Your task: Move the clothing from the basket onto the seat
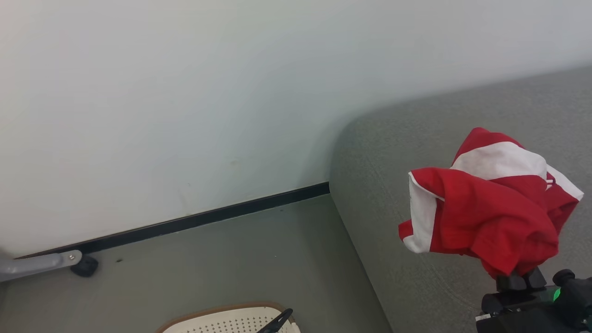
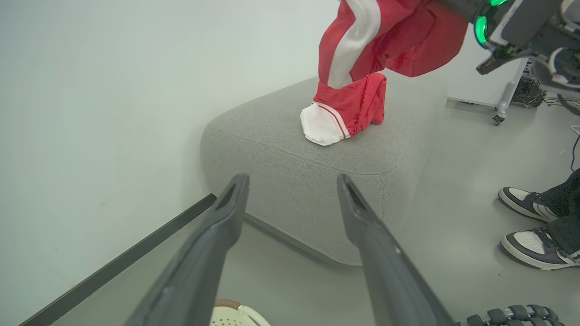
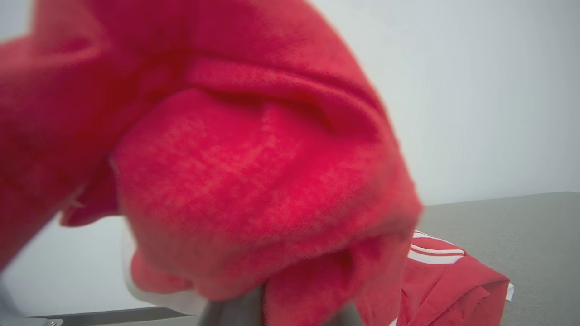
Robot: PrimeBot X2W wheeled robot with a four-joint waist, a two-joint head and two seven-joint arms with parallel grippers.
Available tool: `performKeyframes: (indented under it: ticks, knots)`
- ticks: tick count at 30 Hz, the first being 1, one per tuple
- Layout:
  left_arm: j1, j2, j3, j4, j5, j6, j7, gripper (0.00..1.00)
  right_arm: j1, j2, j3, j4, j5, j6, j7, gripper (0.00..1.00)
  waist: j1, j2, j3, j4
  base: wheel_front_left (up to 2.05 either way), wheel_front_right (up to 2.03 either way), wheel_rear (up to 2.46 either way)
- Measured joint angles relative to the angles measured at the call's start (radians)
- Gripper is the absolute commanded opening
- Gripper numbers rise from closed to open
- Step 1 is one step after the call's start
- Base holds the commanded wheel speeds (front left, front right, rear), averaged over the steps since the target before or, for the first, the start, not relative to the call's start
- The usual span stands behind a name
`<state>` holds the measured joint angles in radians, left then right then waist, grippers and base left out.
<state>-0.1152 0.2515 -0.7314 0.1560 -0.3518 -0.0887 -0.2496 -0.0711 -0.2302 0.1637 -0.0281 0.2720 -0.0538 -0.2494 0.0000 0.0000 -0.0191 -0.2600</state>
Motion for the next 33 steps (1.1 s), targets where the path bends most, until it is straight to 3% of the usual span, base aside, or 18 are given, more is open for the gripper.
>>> performKeyframes:
  ticks: [22,33]
  knots:
    - [-0.003,-0.005,-0.017,-0.028,0.055,-0.017,0.000,1.00,0.075,0.025,-0.085,-0.018,-0.001,-0.026,0.000,0.00,0.0001,0.0000,0.061,-0.244,0.00,0.00,0.00]
    - [-0.039,0.000,-0.038,-0.033,0.072,-0.027,0.000,1.00,0.168,0.064,-0.175,-0.051,-0.001,-0.044,0.000,0.00,0.0000,0.0000,0.137,-0.288,0.00,0.00,0.00]
